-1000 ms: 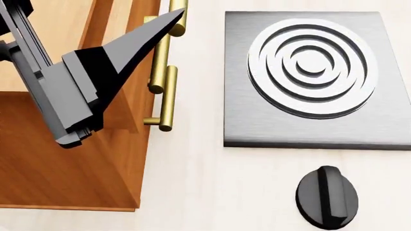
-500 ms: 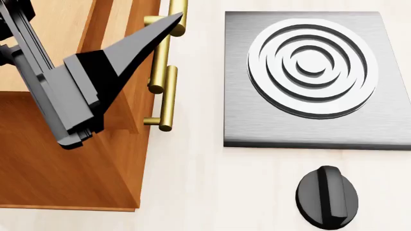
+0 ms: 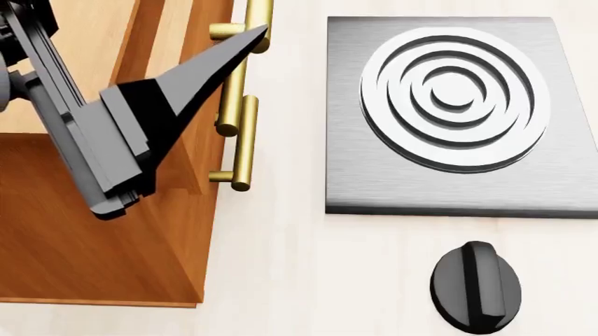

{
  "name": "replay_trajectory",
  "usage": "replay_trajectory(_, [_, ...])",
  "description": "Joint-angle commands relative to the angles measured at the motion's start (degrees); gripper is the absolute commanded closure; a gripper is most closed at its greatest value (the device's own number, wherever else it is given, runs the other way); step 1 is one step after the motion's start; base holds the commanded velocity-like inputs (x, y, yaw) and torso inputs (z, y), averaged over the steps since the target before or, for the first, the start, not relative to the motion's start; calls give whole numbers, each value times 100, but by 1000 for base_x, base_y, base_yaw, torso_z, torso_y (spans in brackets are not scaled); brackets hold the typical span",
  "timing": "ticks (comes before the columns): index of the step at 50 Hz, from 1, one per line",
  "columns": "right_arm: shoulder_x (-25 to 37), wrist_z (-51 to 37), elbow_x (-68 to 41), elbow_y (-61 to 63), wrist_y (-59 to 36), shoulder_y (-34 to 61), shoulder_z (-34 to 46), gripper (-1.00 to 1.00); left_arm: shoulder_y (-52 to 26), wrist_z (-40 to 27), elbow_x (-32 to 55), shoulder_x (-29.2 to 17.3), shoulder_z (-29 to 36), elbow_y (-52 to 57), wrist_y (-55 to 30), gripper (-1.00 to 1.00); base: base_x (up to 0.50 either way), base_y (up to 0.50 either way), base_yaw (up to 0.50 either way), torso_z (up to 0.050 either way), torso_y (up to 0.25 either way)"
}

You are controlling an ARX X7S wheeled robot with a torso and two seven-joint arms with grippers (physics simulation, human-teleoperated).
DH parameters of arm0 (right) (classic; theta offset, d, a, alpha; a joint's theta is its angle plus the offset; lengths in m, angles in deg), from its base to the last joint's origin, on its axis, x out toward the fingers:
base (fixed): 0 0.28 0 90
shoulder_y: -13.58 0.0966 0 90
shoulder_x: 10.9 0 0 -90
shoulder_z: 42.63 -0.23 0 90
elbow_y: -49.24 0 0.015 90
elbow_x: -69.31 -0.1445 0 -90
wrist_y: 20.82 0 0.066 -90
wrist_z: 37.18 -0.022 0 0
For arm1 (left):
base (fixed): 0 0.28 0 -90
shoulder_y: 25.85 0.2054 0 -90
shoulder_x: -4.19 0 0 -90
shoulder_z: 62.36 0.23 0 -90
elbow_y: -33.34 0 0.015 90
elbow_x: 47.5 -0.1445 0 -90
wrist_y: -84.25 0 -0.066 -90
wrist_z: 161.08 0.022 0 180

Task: Pick the akita bowl on the wooden cabinet and place it on the plate.

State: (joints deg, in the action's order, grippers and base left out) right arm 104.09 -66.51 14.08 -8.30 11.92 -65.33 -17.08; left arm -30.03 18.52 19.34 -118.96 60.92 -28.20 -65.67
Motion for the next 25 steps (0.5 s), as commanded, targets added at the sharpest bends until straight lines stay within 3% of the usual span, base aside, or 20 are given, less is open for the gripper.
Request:
replay_trajectory(1, [-105, 206, 289, -159, 261, -162, 36, 100, 33, 4, -28, -8, 50, 17, 21, -100, 0, 0, 0, 0, 0])
replay_trajectory(25, [-198, 356, 715, -668, 595, -232, 263, 100, 38, -28, 11, -68, 60, 34, 27, -100, 0, 0, 0, 0, 0])
